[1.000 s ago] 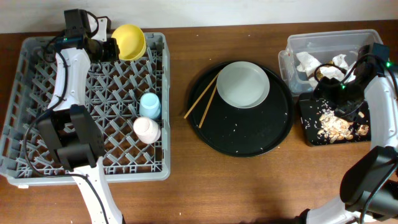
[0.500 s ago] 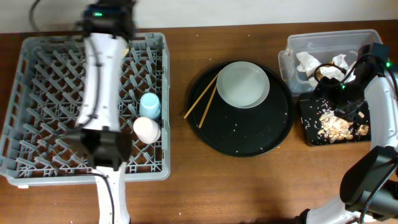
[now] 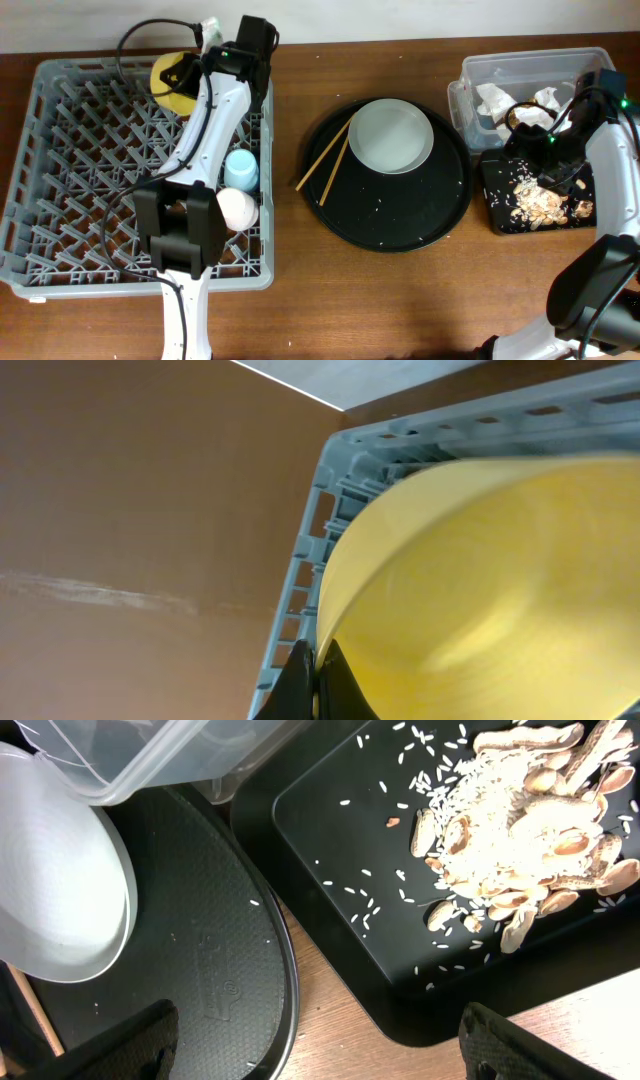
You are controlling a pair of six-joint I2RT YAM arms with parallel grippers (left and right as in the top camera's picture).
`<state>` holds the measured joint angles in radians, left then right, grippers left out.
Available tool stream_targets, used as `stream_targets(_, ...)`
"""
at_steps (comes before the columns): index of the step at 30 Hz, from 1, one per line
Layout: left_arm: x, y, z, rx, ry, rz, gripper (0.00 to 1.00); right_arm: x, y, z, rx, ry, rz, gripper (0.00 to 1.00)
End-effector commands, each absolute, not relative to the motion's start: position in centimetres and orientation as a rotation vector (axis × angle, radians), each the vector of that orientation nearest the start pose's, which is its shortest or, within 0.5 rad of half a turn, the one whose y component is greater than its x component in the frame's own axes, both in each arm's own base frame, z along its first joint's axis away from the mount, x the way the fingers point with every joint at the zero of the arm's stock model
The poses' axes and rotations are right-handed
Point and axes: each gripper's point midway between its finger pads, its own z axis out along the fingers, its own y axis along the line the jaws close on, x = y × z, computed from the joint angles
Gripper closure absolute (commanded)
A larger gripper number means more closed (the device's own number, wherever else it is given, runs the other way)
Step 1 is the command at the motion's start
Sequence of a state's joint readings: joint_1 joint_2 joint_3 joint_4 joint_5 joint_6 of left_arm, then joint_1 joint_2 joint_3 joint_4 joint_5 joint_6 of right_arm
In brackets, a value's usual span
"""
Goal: Sort waste into correct bins and load items into the dishwasher rack
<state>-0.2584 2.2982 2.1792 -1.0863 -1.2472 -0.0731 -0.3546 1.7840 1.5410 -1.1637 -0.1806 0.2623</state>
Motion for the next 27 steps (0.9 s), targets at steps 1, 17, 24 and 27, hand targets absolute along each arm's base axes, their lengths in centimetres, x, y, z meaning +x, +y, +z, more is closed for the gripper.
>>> stream_targets(1,51.3,3.8,22.4,-0.126,2.169,1.504,1.0,35.5,-10.0,13.4,0.88,2.816,0.242,0.1)
stream_targets(17,51.8,2.8,20.8,-0.117,2.155,1.482,1.0,35.5,-10.0,13.4,0.879,2.815,0.242,0.1)
stream_targets(24,52.4,0.6,22.2,0.052,2.114,1.592,1.0,35.5,-10.0,13.4,0.879,2.816,0.242,0.1)
stream_targets(27,52.4,0.6,22.2,0.056,2.116,1.59,1.0,35.5,-10.0,13.4,0.879,2.816,0.242,0.09)
